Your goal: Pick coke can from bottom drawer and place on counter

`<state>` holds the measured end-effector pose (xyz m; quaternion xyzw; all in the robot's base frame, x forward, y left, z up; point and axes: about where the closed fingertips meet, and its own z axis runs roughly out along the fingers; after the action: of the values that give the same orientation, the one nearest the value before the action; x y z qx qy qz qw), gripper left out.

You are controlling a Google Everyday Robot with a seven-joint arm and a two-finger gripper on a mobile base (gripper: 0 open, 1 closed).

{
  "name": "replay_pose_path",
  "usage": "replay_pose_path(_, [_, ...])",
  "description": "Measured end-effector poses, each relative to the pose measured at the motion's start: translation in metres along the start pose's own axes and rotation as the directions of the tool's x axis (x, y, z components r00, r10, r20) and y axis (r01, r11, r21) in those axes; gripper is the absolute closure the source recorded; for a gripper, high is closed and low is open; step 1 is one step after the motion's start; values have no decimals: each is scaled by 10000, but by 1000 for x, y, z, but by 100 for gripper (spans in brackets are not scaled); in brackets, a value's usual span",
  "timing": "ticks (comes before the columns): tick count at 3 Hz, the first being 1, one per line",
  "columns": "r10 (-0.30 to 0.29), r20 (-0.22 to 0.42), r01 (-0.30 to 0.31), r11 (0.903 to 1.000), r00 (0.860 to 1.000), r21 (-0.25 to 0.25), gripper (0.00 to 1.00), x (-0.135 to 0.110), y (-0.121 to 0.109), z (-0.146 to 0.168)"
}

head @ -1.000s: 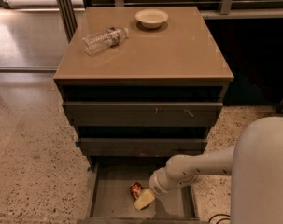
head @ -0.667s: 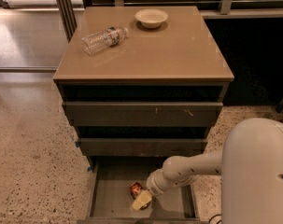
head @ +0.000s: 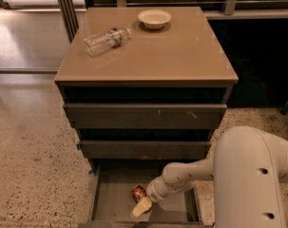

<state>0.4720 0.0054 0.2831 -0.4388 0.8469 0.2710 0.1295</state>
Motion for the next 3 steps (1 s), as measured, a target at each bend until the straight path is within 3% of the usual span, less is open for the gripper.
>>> replay_pose_path(1, [-201,-309,200,9998,9993,-55,0,3,-10,24])
replay_pose_path(2, [-100,-249,102,9999,9996,93,0,9,-34,59])
replay_pose_path(3, [-100,-249,102,9999,9996,93,0,9,-34,59])
